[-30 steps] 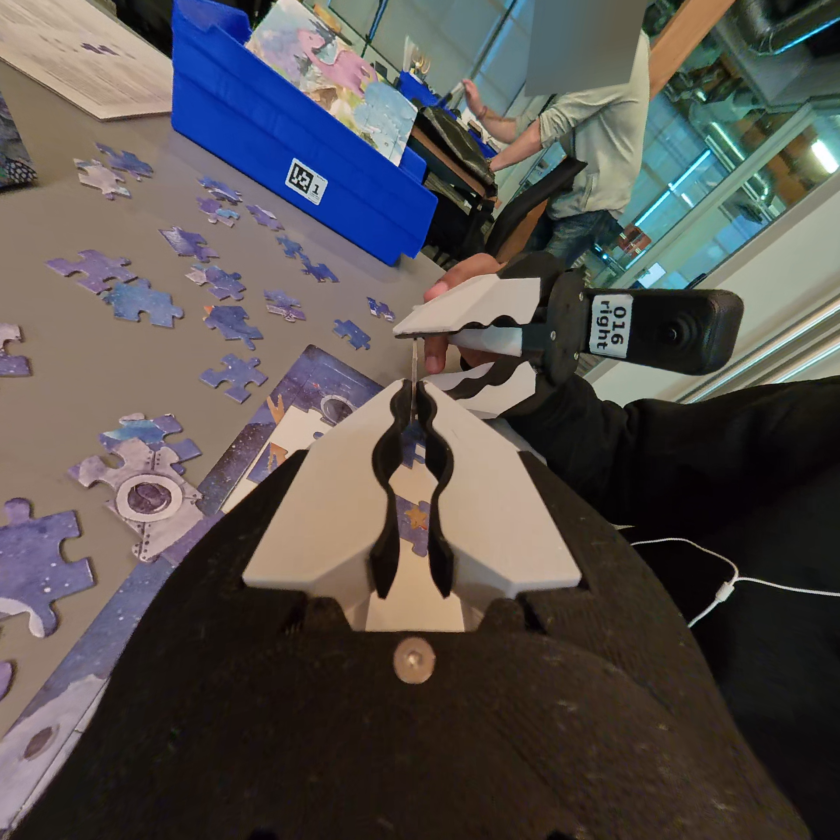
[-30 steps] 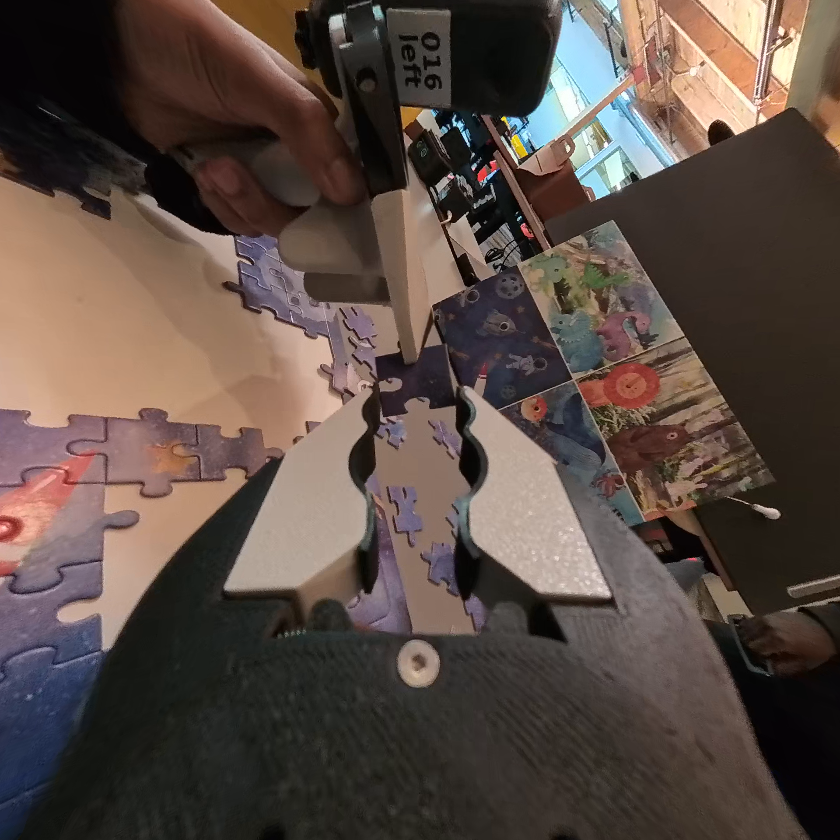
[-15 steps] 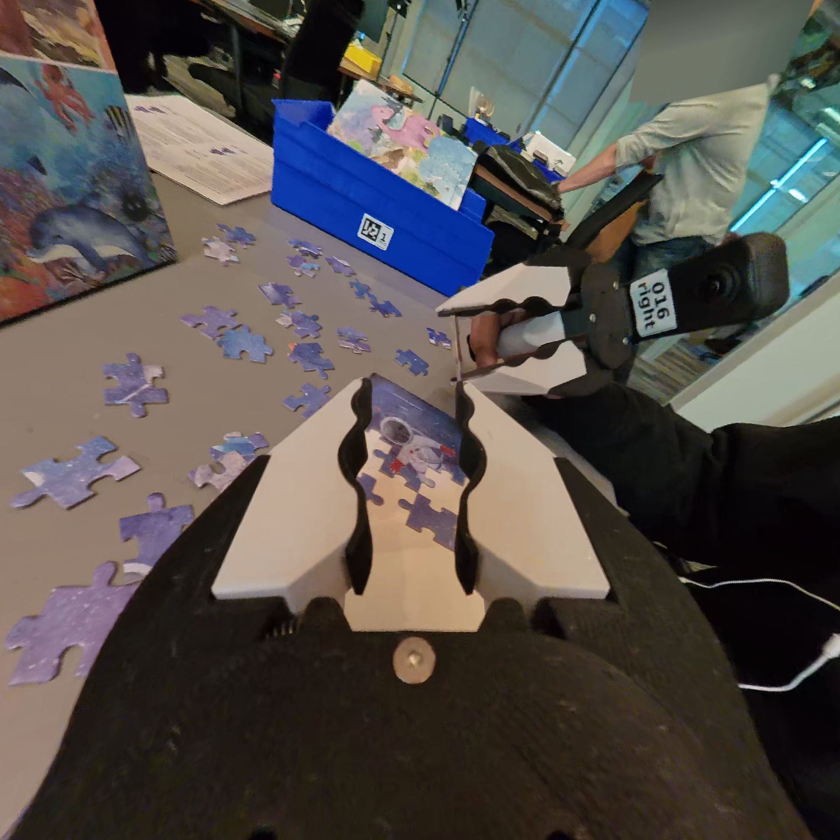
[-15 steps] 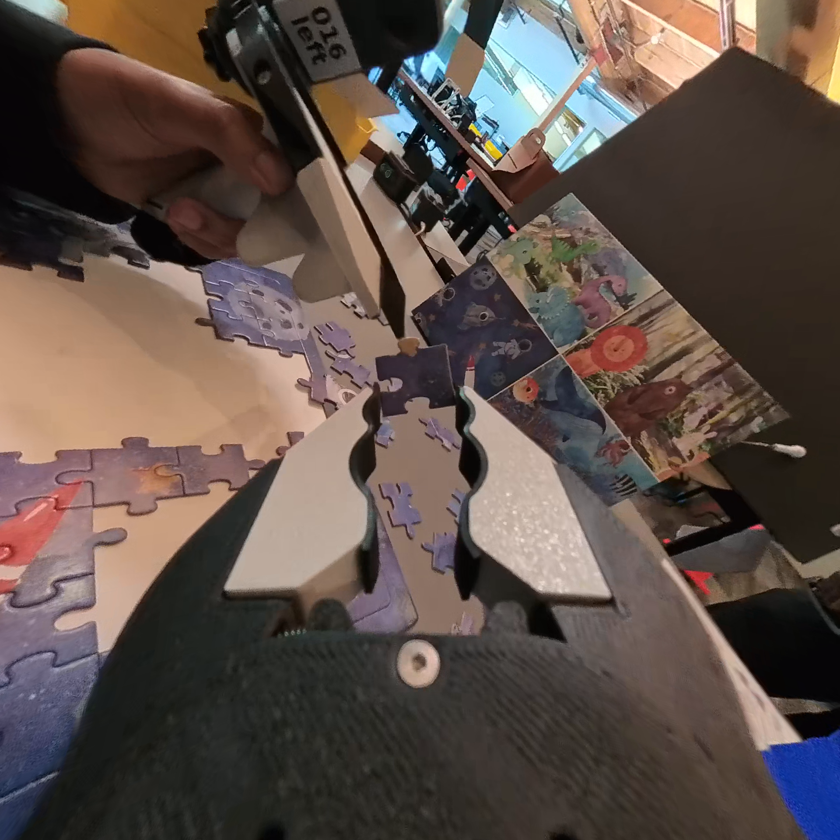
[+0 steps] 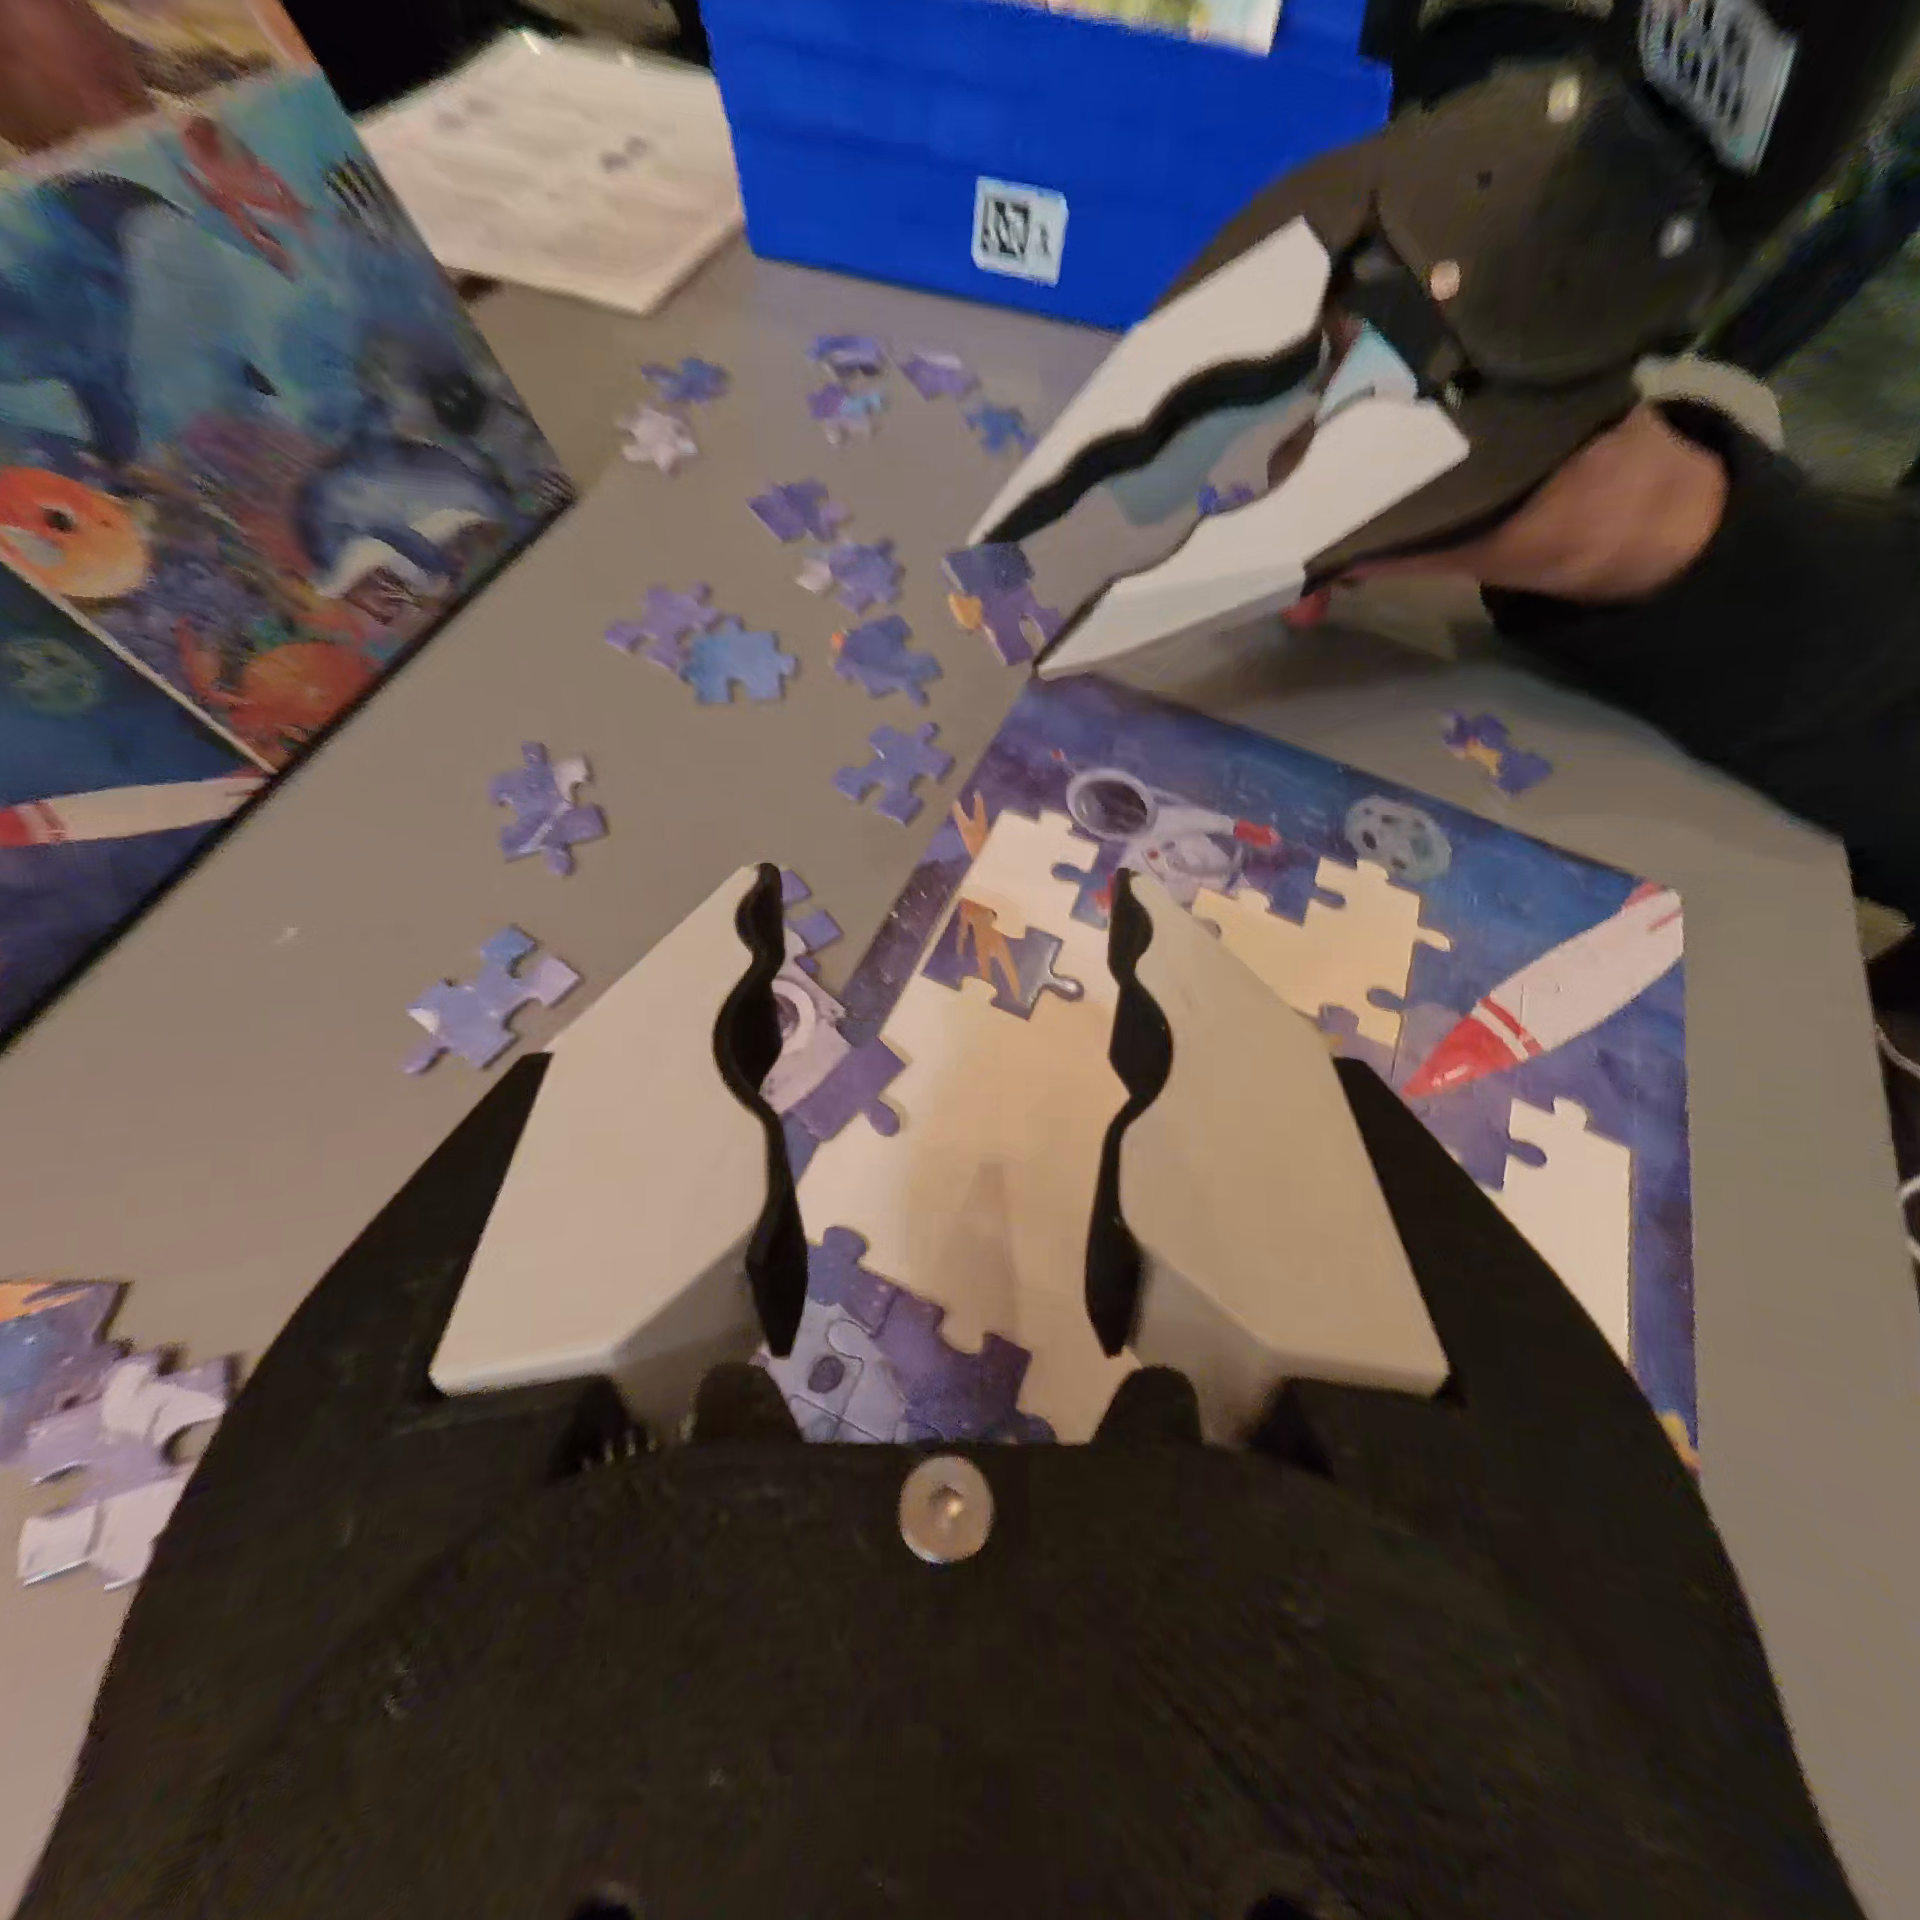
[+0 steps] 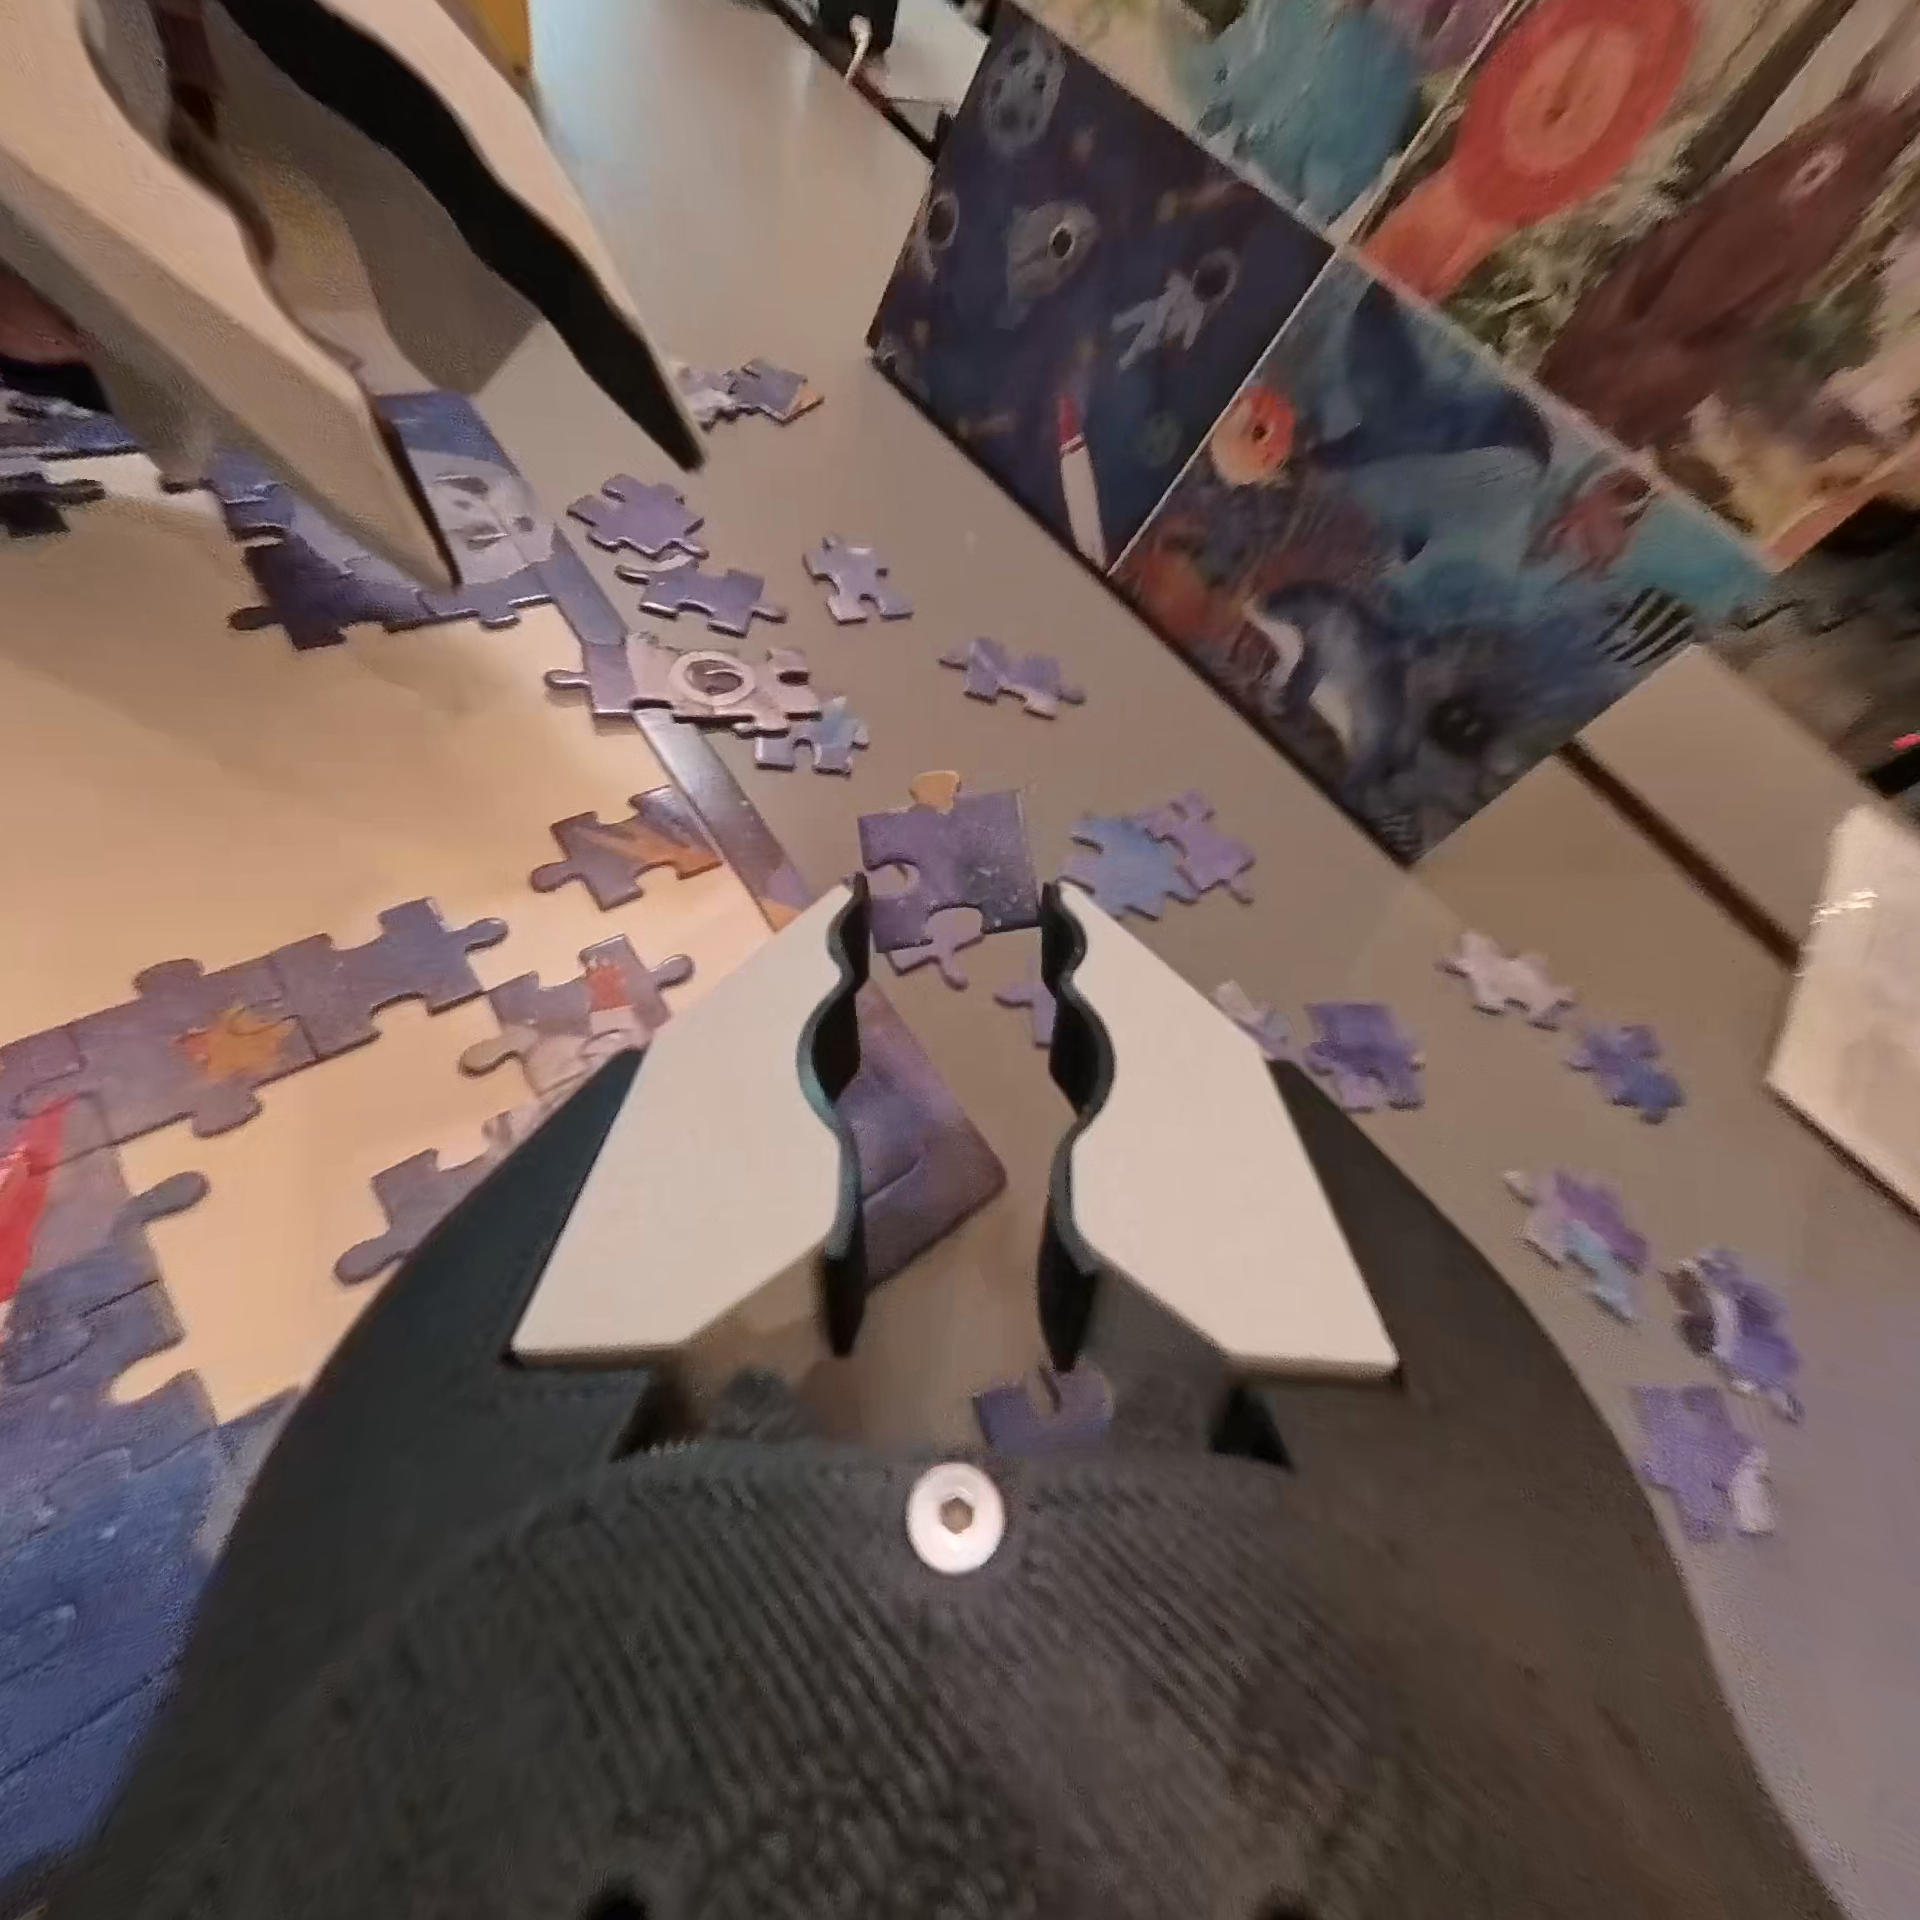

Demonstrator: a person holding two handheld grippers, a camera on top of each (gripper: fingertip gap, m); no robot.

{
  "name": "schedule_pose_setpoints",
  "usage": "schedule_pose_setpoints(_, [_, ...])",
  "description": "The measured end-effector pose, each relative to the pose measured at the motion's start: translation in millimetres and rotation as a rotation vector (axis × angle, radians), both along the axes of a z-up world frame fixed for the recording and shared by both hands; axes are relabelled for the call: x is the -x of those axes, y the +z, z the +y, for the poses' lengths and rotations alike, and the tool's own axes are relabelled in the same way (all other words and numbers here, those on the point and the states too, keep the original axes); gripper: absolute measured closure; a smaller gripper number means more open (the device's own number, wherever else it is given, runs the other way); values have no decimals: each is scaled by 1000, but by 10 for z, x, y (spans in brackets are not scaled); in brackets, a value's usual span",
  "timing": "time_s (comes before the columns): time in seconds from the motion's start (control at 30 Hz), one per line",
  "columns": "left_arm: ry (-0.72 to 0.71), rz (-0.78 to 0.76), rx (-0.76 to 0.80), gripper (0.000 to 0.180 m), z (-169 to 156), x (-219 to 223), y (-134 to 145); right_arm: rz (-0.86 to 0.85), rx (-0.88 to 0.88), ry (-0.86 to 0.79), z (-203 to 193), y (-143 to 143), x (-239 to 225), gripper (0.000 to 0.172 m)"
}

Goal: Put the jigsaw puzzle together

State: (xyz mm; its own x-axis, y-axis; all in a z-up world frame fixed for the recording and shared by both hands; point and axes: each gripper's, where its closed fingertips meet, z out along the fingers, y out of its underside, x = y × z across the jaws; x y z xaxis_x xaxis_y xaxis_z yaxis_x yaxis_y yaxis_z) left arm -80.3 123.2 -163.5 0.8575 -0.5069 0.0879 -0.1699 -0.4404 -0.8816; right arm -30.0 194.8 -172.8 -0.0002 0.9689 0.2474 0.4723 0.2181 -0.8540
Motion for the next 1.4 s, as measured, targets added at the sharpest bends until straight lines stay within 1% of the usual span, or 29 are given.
schedule_pose_setpoints(0.07, [-39,78,24,117,-20,-78,-117,-28,34,45,-98,-37,8,140])
schedule_pose_setpoints(0.17, [-48,243,33,119,-13,-103,-289,-85,40,110,-240,-127,21,140])
schedule_pose_setpoints(0.27, [-63,319,61,119,-12,-137,-442,-159,53,163,-355,-261,26,140])
schedule_pose_setpoints(0.37, [-84,331,91,120,-17,-198,-541,-200,70,210,-447,-331,45,140])
schedule_pose_setpoints(0.43, [-74,359,90,123,1,-182,-577,-217,64,235,-463,-355,67,140])
schedule_pose_setpoints(0.6, [-70,344,83,130,13,-177,-572,-281,28,298,-429,-365,126,140])
schedule_pose_setpoints(0.73, [-67,363,80,130,19,-177,-584,-330,90,341,-495,-397,152,141])
schedule_pose_setpoints(0.8, [-66,367,78,131,22,-179,-587,-352,124,337,-515,-436,137,140])
schedule_pose_setpoints(0.93, [-62,350,88,131,23,-175,-591,-372,87,308,-427,-485,120,140])
schedule_pose_setpoints(1.23, [-57,369,82,132,20,-163,-578,-364,134,342,-437,-492,127,140])
schedule_pose_setpoints(1.4, [-55,368,83,132,19,-160,-578,-371,120,347,-453,-491,140,140])
